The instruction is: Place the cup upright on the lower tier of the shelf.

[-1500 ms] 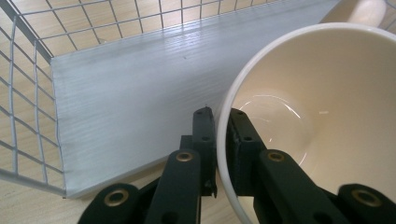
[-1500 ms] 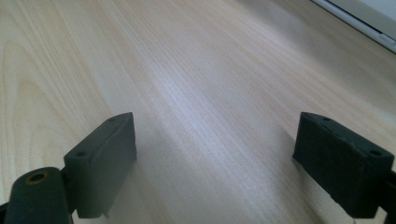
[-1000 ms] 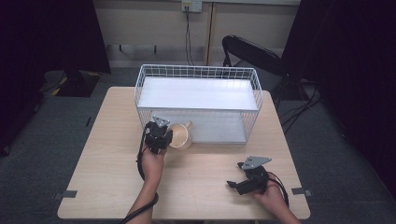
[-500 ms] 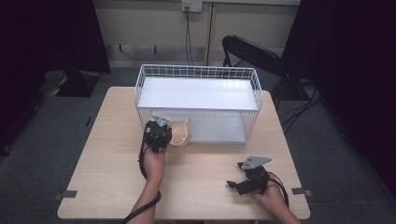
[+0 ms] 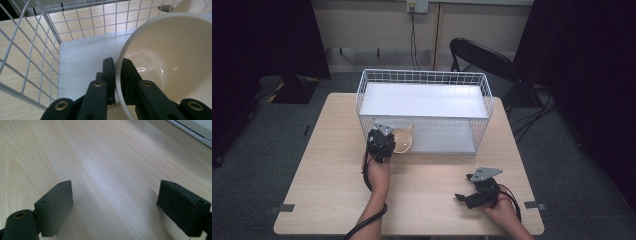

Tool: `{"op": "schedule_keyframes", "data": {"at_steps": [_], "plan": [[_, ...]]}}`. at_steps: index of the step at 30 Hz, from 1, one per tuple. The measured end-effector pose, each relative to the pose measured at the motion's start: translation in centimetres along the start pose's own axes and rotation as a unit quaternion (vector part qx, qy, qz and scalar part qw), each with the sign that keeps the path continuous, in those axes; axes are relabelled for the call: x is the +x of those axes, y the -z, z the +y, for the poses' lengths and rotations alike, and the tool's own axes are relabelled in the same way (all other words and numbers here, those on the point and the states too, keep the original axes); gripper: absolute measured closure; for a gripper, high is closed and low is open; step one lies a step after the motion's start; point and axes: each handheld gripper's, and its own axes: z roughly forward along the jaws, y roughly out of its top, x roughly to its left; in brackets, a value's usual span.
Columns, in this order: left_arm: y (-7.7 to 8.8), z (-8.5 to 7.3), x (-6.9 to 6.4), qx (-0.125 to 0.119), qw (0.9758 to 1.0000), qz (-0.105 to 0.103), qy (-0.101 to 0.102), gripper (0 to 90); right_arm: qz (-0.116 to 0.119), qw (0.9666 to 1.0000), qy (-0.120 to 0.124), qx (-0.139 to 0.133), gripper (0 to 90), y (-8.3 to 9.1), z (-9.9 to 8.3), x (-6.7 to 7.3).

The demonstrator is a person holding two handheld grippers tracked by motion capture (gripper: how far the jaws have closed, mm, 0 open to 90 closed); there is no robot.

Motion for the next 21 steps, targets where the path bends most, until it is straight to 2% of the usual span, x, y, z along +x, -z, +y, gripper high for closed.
{"op": "schedule_keyframes", "data": {"at_steps": [21], "plan": [[-0.86,0.09,-0.29,-0.005,0.9997,0.019,0.016,83.0,0.0,1.0,0.0,0.0,12.2,0.0,0.0,0.0]]}}
